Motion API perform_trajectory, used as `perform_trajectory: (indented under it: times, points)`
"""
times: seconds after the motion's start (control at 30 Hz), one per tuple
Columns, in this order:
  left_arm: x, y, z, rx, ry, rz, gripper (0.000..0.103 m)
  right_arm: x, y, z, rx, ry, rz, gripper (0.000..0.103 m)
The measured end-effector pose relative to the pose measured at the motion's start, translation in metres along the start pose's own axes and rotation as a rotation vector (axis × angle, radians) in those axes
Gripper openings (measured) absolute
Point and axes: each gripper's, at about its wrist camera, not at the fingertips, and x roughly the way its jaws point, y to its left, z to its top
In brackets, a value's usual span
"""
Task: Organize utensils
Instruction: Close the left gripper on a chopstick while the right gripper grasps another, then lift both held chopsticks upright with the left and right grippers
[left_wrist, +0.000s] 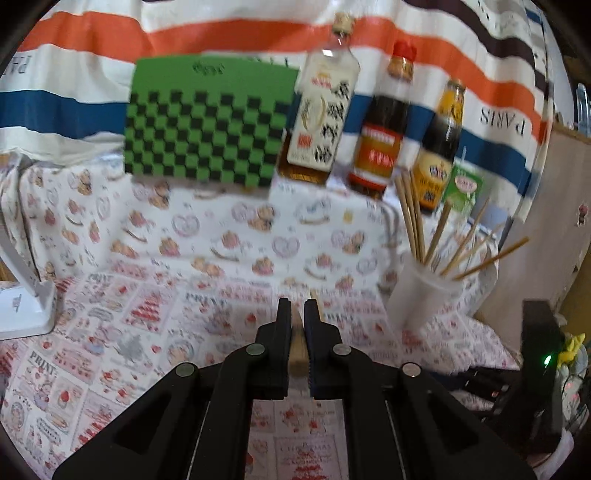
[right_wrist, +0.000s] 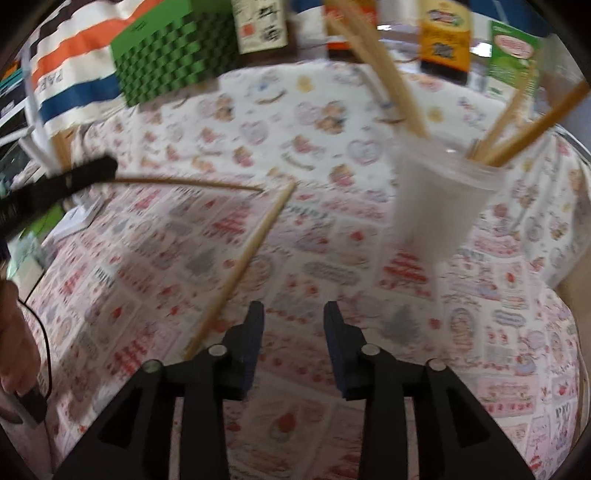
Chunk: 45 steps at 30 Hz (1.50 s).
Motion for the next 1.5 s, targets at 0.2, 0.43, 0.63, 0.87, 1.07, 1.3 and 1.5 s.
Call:
perform_trajectory:
  times: [0.2, 0.43, 0.63, 0.87, 1.07, 1.3, 1.5]
  points:
    - [-0.009, 0.011, 0.005, -0.019, -0.077, 0.055, 0.006, 0.013, 0.029, 0.007, -0.091, 0.06, 0.051, 0.061]
    - [-0.009, 0.021, 0.004, -0.076, -0.064, 0.056, 0.006, 0.033, 0.054, 0.01, -0.191, 0.109, -0.008, 0.068]
    - [-0.01, 0.022, 0.004, -0.096, -0.065, 0.063, 0.006, 0.037, 0.048, 0.009, -0.151, 0.115, -0.019, 0.068]
    - [-0.007, 0.021, 0.002, -0.079, -0.062, 0.081, 0.006, 0.029, 0.024, 0.007, -0.036, 0.091, -0.054, 0.028]
    - [-0.005, 0.018, 0.0, -0.068, -0.056, 0.089, 0.006, 0.022, -0.001, 0.006, 0.04, 0.069, -0.068, 0.006]
    - [-0.007, 0.016, 0.0, -0.056, -0.075, 0.093, 0.006, -0.028, -0.014, 0.016, 0.1, -0.171, -0.061, 0.006]
    - [-0.012, 0.014, 0.001, -0.052, -0.098, 0.075, 0.006, -0.08, -0.017, 0.017, 0.112, -0.443, -0.071, 0.006]
